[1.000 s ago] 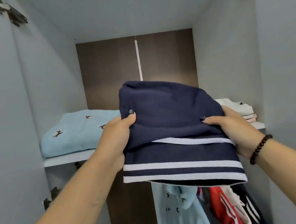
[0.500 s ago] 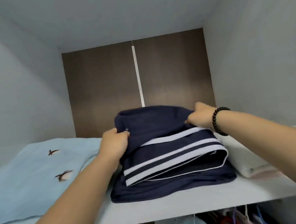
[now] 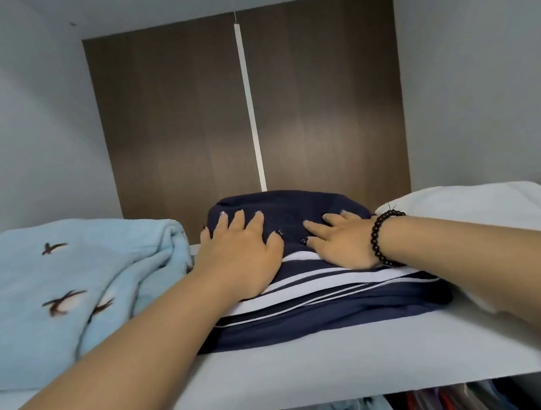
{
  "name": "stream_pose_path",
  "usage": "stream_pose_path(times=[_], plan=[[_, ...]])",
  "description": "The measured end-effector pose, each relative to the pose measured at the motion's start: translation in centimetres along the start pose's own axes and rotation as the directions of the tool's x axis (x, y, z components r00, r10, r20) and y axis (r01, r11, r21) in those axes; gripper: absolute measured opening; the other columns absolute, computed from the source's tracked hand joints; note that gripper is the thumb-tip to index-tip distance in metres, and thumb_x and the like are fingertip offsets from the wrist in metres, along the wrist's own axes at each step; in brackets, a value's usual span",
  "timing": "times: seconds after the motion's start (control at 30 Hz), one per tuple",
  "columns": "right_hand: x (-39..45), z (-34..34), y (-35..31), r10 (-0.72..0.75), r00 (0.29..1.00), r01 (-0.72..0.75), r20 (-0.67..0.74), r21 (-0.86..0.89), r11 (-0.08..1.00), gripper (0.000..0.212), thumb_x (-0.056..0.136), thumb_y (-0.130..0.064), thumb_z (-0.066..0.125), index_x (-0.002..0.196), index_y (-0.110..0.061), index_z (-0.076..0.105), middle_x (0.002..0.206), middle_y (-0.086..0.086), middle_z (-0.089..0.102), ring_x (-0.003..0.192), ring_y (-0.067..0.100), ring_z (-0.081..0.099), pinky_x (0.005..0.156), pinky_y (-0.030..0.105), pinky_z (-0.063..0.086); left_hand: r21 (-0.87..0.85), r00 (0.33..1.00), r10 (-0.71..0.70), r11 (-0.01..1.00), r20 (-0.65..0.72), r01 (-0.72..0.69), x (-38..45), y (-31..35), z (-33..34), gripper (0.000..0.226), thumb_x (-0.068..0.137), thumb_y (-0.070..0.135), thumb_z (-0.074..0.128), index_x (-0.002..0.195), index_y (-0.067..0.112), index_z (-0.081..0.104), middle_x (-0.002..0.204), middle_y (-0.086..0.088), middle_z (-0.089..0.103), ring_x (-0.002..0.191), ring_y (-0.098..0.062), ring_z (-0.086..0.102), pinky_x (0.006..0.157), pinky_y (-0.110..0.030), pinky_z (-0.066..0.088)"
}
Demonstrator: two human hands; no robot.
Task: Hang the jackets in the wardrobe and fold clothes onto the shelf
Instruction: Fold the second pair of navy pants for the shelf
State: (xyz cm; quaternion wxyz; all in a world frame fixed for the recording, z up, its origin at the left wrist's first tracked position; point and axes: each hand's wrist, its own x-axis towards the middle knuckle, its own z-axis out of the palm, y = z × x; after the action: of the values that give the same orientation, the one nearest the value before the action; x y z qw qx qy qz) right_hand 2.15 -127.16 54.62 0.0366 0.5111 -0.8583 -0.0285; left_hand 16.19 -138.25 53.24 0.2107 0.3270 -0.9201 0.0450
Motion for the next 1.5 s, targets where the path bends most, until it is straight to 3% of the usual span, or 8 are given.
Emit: stream_pose_path(times=[0.3,0.57,0.63,0.73,0.83,1.0,1.27,1.5], plan=[[0.0,0.8,-0.6,0.205,0.974,-0.196,-0.101,0.087,0.977,0.061,0.098,-0.053,0.008,0.153,-0.029,0.005,0.161,0.003,0.004,0.148,0.03,-0.003,0.117,0.055,-0.001,0.025,0.999,0.032,0.999,-0.037,-0.032,-1.5,0.5,0.7,0.054,0.103,0.044,0.012,0.155,0.032,0.008,0.164,-0.006,0.004,0.151,-0.03,-0.002,0.119,-0.051,0.003],[-7.6,2.4,-3.8,0.208,0.923,-0.183,-0.323,0.106,0.977,0.048,0.1,-0.035,0.019,0.137,-0.014,0.039,0.148,0.008,0.039,0.136,0.028,0.032,0.113,0.049,0.022,-0.042,0.995,0.094,0.995,0.023,-0.093,-8.3,1.3,0.6,0.058,0.104,0.04,0.017,0.156,0.024,-0.005,0.163,-0.005,-0.013,0.15,-0.026,-0.012,0.121,-0.048,0.003],[-10.3,3.3,-4.5,0.186,0.888,-0.147,-0.421,0.122,0.982,0.041,0.098,-0.031,0.029,0.13,-0.011,0.044,0.141,0.009,0.045,0.13,0.027,0.038,0.11,0.043,0.028,-0.097,0.995,0.092,0.991,0.042,-0.088,-10.4,0.9,-0.1,0.059,0.104,0.039,0.022,0.156,0.02,0.004,0.164,-0.008,-0.005,0.15,-0.027,-0.005,0.121,-0.047,0.009],[-14.4,4.8,-5.9,0.194,0.858,-0.068,-0.475,0.269,0.961,0.033,0.094,-0.026,0.044,0.122,-0.008,0.048,0.132,0.01,0.048,0.124,0.026,0.042,0.106,0.038,0.035,-0.18,0.992,0.123,0.975,-0.039,-0.128,-14.8,0.2,-0.6,0.046,0.102,0.036,0.029,0.138,0.011,0.04,0.147,-0.009,0.038,0.139,-0.028,0.031,0.11,-0.041,0.032],[-19.0,6.3,-7.8,0.229,0.854,-0.039,-0.467,0.381,0.924,0.036,0.094,-0.023,0.045,0.126,-0.008,0.05,0.134,0.009,0.047,0.126,0.026,0.043,0.104,0.037,0.038,-0.14,0.977,0.181,0.97,-0.116,-0.196,-19.7,-0.4,-0.9,0.038,0.102,0.034,0.032,0.128,0.012,0.05,0.132,-0.008,0.051,0.123,-0.025,0.045,0.101,-0.037,0.037],[-26.4,9.3,-10.8,0.318,0.791,-0.047,-0.523,0.466,0.884,0.048,0.091,-0.029,0.051,0.135,-0.01,0.049,0.14,0.005,0.047,0.128,0.021,0.044,0.103,0.034,0.041,-0.346,0.979,0.197,0.916,-0.048,-0.201,-26.8,-0.7,-1.9,0.05,0.104,0.031,0.033,0.149,0.01,0.032,0.158,-0.008,0.028,0.148,-0.02,0.018,0.115,-0.032,0.021],[-37.5,15.2,-12.5,0.421,0.804,-0.174,-0.419,0.512,0.841,0.027,0.088,-0.017,0.053,0.11,-0.009,0.065,0.123,0.002,0.059,0.115,0.019,0.055,0.086,0.033,0.051,-0.251,0.95,0.286,0.936,0.125,-0.248,-36.5,0.8,-1.7,0.042,0.099,0.035,0.039,0.137,0.018,0.042,0.135,-0.005,0.053,0.113,-0.027,0.057,0.088,-0.036,0.046],[-47.1,18.4,-11.5,0.501,0.821,-0.27,-0.274,0.586,0.764,0.041,0.09,-0.019,0.055,0.13,-0.018,0.054,0.136,0.002,0.052,0.123,0.018,0.05,0.096,0.022,0.041,-0.241,0.87,0.446,0.886,0.211,-0.395,-43.0,5.0,-1.0,0.041,0.098,0.035,0.041,0.133,0.015,0.044,0.127,-0.005,0.057,0.107,-0.026,0.059,0.079,-0.034,0.046]])
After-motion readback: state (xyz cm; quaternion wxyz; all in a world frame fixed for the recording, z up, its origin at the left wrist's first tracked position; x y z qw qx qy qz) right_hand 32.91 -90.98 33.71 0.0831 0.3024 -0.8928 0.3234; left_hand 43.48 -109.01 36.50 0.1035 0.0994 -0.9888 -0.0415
